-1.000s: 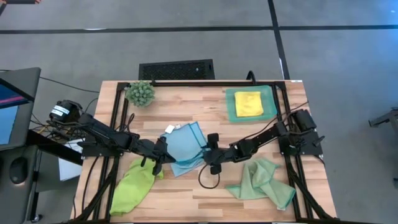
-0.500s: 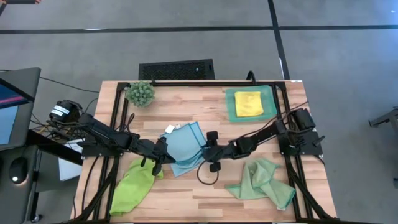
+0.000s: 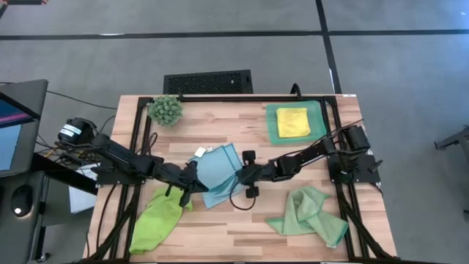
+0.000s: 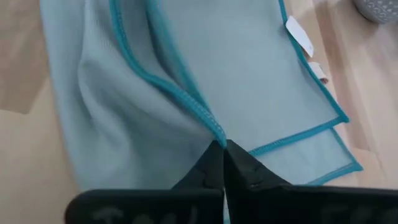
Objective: Fold microfiber towels
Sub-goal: Fold the blue microfiber cloth
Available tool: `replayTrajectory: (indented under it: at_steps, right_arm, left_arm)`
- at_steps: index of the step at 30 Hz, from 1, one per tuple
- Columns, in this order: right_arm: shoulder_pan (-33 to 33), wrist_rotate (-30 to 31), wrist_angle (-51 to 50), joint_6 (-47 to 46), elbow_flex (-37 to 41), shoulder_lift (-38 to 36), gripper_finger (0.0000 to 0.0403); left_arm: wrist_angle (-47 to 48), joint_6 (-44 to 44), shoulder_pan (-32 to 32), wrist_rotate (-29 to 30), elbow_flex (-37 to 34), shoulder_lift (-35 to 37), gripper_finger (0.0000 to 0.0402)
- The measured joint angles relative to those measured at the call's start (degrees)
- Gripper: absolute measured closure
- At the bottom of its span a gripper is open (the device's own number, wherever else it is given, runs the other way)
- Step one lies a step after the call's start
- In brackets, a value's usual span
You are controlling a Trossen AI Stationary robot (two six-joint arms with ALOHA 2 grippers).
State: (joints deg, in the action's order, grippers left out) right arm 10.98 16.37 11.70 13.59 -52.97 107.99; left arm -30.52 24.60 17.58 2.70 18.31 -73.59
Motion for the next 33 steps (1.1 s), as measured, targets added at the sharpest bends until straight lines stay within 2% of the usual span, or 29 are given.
replayTrajectory:
  at_steps: [4, 9, 11, 15, 20, 23, 25, 28, 30, 33]
  right_arm:
    - [0.2, 0.0, -2.4, 0.5, 0.0, -2.9, 0.0394]
    - [1.4, 1.0, -7.8, 3.4, 0.0, -11.7, 0.0398]
    - [1.7, 2.8, -9.6, 5.5, 0.0, -16.0, 0.0399]
    - [-0.2, 8.6, -12.0, 11.8, 0.0, -23.5, 0.0400]
    - [-7.5, 9.4, -11.0, 20.3, 0.0, -28.7, 0.0401]
    - [-14.3, 8.9, -6.8, 26.4, -0.2, -29.5, 0.0401]
    - [-18.8, 8.8, -4.5, 30.3, -2.2, -29.5, 0.0402]
    - [-23.4, 9.3, -3.2, 31.2, -8.0, -29.2, 0.0402]
    - [-23.8, 10.1, -6.5, 29.8, -11.3, -29.4, 0.0402]
    - [-20.4, 8.7, -19.1, 22.7, -14.6, -29.7, 0.0402]
  left_arm:
    - [-0.2, -2.4, 0.0, 0.6, 0.9, 2.9, 0.0401]
    - [1.5, -5.3, -0.1, 2.5, 2.9, 7.2, 0.0401]
    - [6.1, -7.3, -0.7, 5.4, 5.3, 9.1, 0.0401]
    - [21.2, -11.9, -4.3, 13.2, 12.8, 12.5, 0.0401]
    - [28.7, -25.1, -12.4, 15.4, 23.8, 13.3, 0.0401]
    - [32.0, -34.3, -20.7, 13.0, 32.3, 11.7, 0.0401]
    - [36.6, -38.9, -27.7, 8.0, 39.5, 9.7, 0.0401]
    - [44.3, -42.0, -36.9, -1.9, 52.4, 4.6, 0.0401]
    - [51.3, -42.9, -39.5, -5.8, 60.7, 1.0, 0.0401]
    - [62.7, -42.7, -37.6, -9.1, 68.5, -3.6, 0.0401]
